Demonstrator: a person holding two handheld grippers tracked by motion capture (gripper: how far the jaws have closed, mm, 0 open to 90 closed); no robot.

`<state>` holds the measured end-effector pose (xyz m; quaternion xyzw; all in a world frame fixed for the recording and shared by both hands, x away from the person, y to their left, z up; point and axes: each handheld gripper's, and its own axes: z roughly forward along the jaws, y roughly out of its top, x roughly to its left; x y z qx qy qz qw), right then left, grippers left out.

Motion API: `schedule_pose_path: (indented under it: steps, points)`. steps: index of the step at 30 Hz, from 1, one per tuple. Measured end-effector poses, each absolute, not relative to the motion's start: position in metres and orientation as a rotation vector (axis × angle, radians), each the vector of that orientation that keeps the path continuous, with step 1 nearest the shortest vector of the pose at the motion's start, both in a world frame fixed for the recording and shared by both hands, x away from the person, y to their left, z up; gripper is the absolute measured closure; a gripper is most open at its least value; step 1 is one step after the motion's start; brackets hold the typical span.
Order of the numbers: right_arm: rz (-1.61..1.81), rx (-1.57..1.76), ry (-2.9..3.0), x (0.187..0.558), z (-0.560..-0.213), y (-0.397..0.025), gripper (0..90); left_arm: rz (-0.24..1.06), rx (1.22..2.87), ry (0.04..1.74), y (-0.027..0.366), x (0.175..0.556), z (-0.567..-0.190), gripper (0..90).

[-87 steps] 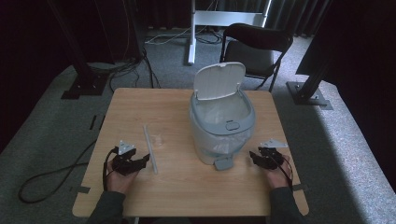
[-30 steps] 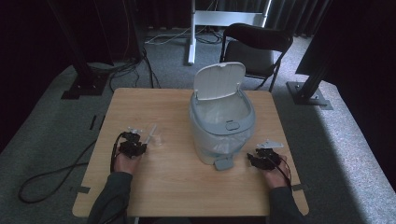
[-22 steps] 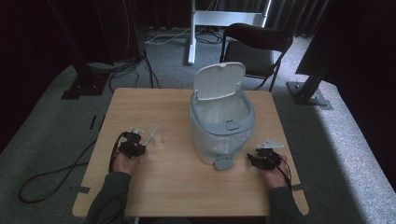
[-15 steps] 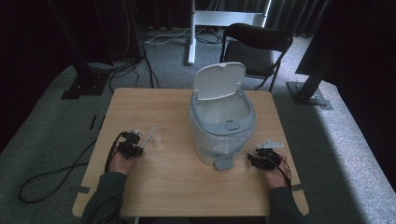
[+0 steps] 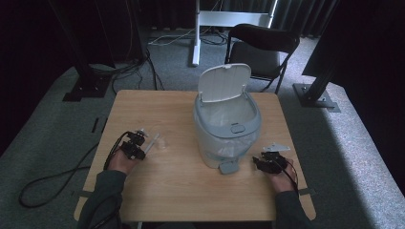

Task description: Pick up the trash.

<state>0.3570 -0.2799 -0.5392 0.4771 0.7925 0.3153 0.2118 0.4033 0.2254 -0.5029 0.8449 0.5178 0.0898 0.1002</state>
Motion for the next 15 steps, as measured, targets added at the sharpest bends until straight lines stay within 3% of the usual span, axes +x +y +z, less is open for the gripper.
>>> schedule_pose_path:
  steps: [7,15]
  points:
    - [0.882,1.327,2.204,0.357,-0.539,-0.28,52.4,0.239,2.499,1.528,0.227,0.404,-0.503,78.6]
    - [0.884,1.327,2.205,0.357,-0.539,-0.28,52.5,0.315,2.418,1.521,0.233,0.393,-0.506,79.2]
